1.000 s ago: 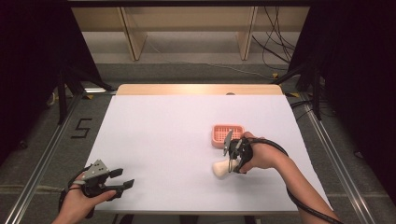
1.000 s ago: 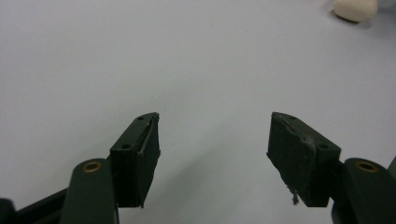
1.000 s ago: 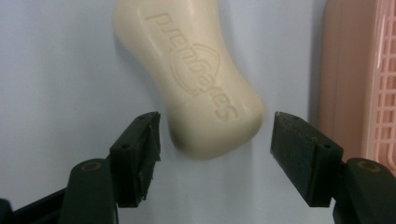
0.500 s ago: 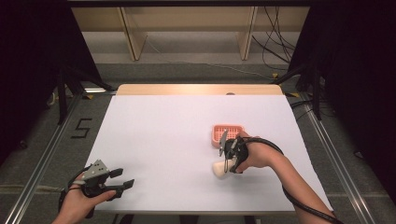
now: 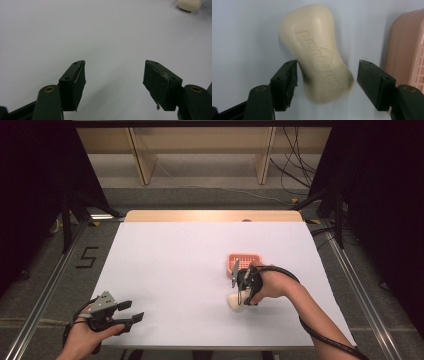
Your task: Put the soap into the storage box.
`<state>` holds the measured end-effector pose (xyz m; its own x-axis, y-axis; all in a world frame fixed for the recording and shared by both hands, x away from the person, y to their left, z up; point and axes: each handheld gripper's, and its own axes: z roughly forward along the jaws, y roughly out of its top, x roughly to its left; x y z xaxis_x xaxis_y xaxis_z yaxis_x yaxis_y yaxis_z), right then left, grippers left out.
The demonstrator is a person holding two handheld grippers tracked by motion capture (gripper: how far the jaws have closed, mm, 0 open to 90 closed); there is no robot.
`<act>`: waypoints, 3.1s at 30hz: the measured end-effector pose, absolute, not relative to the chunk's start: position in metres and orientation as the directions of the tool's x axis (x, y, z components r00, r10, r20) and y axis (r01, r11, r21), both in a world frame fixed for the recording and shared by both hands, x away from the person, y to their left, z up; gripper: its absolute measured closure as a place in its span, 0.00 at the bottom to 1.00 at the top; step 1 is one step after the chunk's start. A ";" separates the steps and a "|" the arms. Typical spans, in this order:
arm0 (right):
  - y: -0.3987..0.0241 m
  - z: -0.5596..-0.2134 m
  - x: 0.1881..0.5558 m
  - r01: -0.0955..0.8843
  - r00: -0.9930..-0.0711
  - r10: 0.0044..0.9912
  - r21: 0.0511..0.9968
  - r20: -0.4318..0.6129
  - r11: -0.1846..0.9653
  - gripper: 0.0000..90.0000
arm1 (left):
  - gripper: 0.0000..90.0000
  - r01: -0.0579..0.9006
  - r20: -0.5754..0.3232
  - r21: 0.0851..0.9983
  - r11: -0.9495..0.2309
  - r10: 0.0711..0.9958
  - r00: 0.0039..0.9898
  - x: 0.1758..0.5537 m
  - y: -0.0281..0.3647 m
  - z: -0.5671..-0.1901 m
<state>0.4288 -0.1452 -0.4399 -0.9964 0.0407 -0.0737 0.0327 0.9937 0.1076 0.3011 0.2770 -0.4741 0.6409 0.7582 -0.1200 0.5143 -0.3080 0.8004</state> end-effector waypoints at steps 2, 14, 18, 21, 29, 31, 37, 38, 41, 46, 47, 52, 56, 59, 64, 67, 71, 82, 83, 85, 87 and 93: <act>-0.143 -0.440 0.430 0.018 -0.998 0.025 0.110 -0.062 0.994 0.37 | 0.37 0.515 -0.124 0.803 -0.301 0.760 0.638 0.301 0.277 -0.474; -0.139 -0.444 0.427 0.050 -0.998 0.052 0.071 -0.035 0.996 0.38 | 0.37 0.513 -0.119 0.801 -0.308 0.758 0.642 0.301 0.277 -0.474; -0.137 -0.446 0.431 -0.024 -0.998 -0.019 0.101 -0.052 0.995 0.38 | 0.37 0.514 -0.127 0.803 -0.301 0.756 0.642 0.301 0.277 -0.475; -0.137 -0.448 0.432 -0.035 -0.999 -0.031 0.097 -0.042 0.995 0.38 | 0.37 0.512 -0.114 0.799 -0.316 0.756 0.645 0.301 0.278 -0.474; -0.135 -0.451 0.430 0.007 -1.000 0.009 0.079 -0.020 0.997 0.39 | 0.37 0.508 -0.111 0.800 -0.319 0.753 0.648 0.302 0.278 -0.474; -0.134 -0.451 0.430 0.011 -1.000 0.012 0.058 -0.012 0.998 0.39 | 0.37 0.512 -0.121 0.801 -0.309 0.755 0.644 0.301 0.277 -0.474; -0.133 -0.453 0.432 0.005 -1.000 0.005 0.050 0.008 0.999 0.40 | 0.37 0.514 -0.127 0.803 -0.301 0.756 0.642 0.301 0.277 -0.475; -0.132 -0.454 0.432 -0.003 -1.000 -0.003 0.055 0.006 0.998 0.40 | 0.37 0.513 -0.126 0.803 -0.302 0.756 0.642 0.301 0.277 -0.475; -0.131 -0.455 0.434 -0.040 -0.999 -0.040 0.043 0.003 0.998 0.42 | 0.37 0.514 -0.126 0.803 -0.302 0.756 0.642 0.301 0.277 -0.474; -0.129 -0.456 0.435 -0.034 -0.999 -0.034 0.044 0.017 0.998 0.45 | 0.37 0.513 -0.123 0.803 -0.304 0.758 0.640 0.301 0.276 -0.475; -0.129 -0.456 0.435 -0.036 -0.999 -0.037 0.051 0.020 0.998 0.46 | 0.37 0.512 -0.119 0.802 -0.307 0.758 0.642 0.301 0.277 -0.475; -0.130 -0.456 0.438 -0.048 -0.999 -0.049 0.061 0.018 0.997 0.53 | 0.37 0.515 -0.117 0.799 -0.311 0.759 0.640 0.301 0.277 -0.474; -0.129 -0.455 0.438 -0.014 -1.000 -0.015 0.063 0.025 0.998 0.56 | 0.37 0.515 -0.111 0.797 -0.315 0.762 0.638 0.300 0.277 -0.474; -0.130 -0.455 0.436 -0.018 -1.000 -0.019 0.058 0.010 0.998 0.56 | 0.37 0.513 -0.121 0.802 -0.306 0.758 0.641 0.301 0.276 -0.475; -0.129 -0.454 0.434 -0.025 -1.000 -0.026 0.048 0.007 0.999 0.56 | 0.37 0.514 -0.127 0.805 -0.297 0.760 0.638 0.301 0.276 -0.476; -0.130 -0.454 0.436 -0.053 -0.999 -0.053 0.050 0.000 0.997 0.56 | 0.37 0.523 -0.134 0.799 -0.298 0.758 0.638 0.301 0.276 -0.475; -0.131 -0.449 0.433 0.002 -1.000 0.001 0.047 0.006 0.999 0.56 | 0.37 0.528 -0.138 0.794 -0.301 0.756 0.639 0.301 0.276 -0.475; -0.134 -0.436 0.431 0.002 -1.000 0.003 0.041 -0.021 0.999 0.56 | 0.37 0.528 -0.138 0.794 -0.301 0.757 0.639 0.301 0.276 -0.475; -0.134 -0.436 0.433 -0.017 -1.000 -0.016 0.045 -0.023 0.999 0.56 | 0.37 0.528 -0.138 0.794 -0.301 0.757 0.639 0.301 0.276 -0.475; -0.135 -0.434 0.433 -0.018 -1.000 -0.017 0.043 -0.024 0.999 0.56 | 0.37 0.528 -0.138 0.794 -0.301 0.757 0.639 0.301 0.276 -0.475; -0.136 -0.432 0.431 0.018 -1.000 0.018 0.041 -0.022 0.999 0.56 | 0.37 0.529 -0.139 0.794 -0.301 0.757 0.638 0.301 0.276 -0.475; -0.140 -0.428 0.434 -0.019 -0.999 -0.016 0.069 -0.046 0.997 0.56 | 0.37 0.529 -0.138 0.793 -0.301 0.758 0.638 0.301 0.276 -0.475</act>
